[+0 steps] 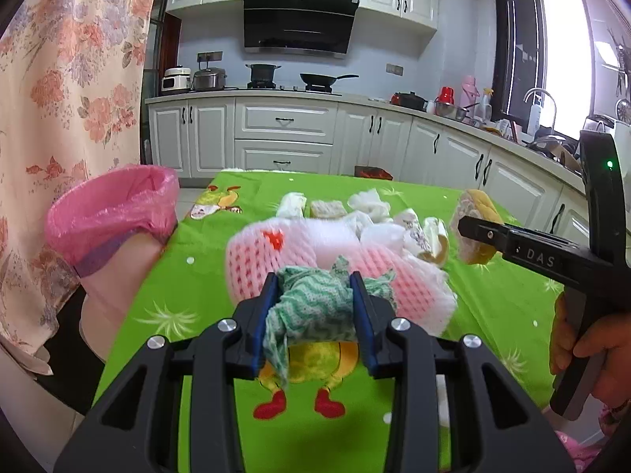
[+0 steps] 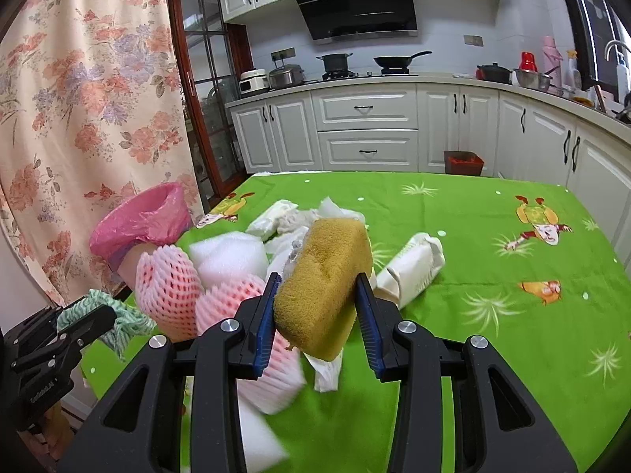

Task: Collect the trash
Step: 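Carry the cloth and sponge with both tools over the pink bin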

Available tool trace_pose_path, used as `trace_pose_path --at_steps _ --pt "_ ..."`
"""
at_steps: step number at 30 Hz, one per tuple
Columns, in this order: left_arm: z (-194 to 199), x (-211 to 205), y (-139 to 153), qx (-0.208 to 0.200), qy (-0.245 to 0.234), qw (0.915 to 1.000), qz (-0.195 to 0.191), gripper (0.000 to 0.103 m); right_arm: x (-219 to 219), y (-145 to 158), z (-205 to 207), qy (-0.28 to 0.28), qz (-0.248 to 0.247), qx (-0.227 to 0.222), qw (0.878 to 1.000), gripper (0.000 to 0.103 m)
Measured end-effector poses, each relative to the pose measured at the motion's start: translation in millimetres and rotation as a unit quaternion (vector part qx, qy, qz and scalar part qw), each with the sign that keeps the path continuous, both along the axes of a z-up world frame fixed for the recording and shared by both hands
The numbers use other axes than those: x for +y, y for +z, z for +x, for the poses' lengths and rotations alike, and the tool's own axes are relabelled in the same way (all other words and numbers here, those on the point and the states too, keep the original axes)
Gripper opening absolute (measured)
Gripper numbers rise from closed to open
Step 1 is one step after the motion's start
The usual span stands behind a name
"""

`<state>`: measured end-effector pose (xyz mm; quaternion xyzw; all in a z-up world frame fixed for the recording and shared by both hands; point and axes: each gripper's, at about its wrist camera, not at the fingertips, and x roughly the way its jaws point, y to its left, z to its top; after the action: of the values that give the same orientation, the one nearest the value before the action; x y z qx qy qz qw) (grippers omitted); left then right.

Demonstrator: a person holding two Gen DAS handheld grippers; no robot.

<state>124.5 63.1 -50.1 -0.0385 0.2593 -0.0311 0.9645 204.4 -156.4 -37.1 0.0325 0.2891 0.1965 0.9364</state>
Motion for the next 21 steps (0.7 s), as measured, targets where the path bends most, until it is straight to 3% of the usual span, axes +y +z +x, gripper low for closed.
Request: trace_pose_path --at_steps 12,21 --pt "32 45 21 -0.008 0.047 0.9987 -0.019 0.035 44 15 30 0.052 -0.004 0.003 0.999 0.037" --pt "47 110 36 -0.018 0.115 0.9932 -0.009 0.036 116 26 51 0.146 -0.020 -0.007 0.989 0.037"
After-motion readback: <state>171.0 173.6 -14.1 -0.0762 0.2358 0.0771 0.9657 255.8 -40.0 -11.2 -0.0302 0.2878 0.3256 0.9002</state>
